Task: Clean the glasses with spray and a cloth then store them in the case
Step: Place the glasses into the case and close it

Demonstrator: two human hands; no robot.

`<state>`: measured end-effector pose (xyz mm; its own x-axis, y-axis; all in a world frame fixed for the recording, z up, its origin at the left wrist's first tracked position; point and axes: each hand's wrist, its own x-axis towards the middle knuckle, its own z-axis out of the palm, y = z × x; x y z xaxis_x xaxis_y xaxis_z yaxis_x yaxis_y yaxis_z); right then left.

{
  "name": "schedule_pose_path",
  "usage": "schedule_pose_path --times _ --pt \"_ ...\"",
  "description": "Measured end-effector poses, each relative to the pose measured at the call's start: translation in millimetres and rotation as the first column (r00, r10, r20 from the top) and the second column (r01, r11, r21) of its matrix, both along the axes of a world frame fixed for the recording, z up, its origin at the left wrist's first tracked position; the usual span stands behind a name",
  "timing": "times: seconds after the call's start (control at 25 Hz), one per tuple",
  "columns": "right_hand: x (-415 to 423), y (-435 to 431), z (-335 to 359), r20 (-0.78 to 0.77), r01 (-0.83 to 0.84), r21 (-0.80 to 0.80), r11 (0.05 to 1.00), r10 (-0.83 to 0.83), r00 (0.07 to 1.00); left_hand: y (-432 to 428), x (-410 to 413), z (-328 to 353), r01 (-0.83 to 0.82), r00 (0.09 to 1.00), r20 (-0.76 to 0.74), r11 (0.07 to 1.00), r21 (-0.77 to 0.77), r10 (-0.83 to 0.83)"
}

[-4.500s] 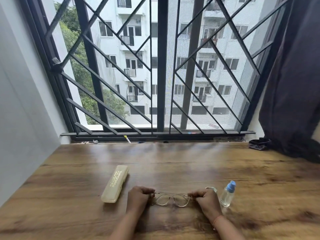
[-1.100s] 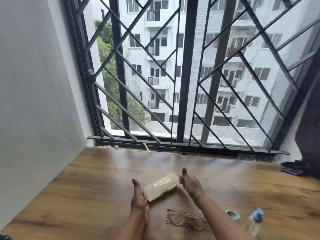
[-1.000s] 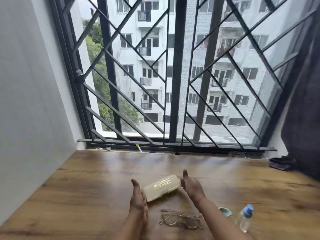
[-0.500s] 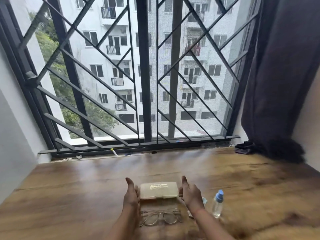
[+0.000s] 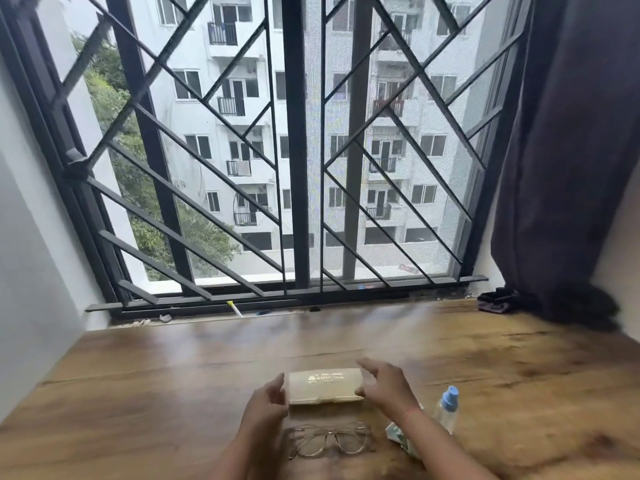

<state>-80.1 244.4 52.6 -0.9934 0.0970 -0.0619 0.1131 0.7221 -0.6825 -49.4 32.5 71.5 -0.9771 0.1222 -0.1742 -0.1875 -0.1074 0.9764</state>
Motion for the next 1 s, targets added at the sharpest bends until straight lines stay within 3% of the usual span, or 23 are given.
schedule_pose_path --times 0.16,0.28,0.4,0.48,0.76,1.0 --pt "-7 -6 4 0.027 -0.167 0.137 0.977 0.164 0.986 1 -5 -3 0.041 0.992 -0.114 0.998 -0.045 -0.046" --pt "-8 -6 3 0.009 -0.163 0.187 0.969 0.164 0.986 -15 -24 -28 0.035 0.990 -0.122 0.968 -0.248 -0.068" --pt "-5 -5 1 -0.016 -0.204 0.232 0.951 0.213 0.977 -22 -35 -46 0.017 0.980 -0.164 0.868 -0.497 -0.113" --pt "-4 -4 -3 -0.030 -0.196 0.217 0.956 0.207 0.978 -23 -40 -53 -0.022 0.978 -0.186 0.832 -0.554 -0.097" --pt "-2 0 -7 -0.081 -0.215 0.192 0.957 0.234 0.969 -24 -51 -66 -0.027 0.975 -0.194 0.805 -0.593 -0.110" --pt "-7 0 -8 -0.108 -0.245 0.215 0.945 0.272 0.956 -22 -56 -74 -0.048 0.978 -0.199 0.860 -0.508 -0.064"
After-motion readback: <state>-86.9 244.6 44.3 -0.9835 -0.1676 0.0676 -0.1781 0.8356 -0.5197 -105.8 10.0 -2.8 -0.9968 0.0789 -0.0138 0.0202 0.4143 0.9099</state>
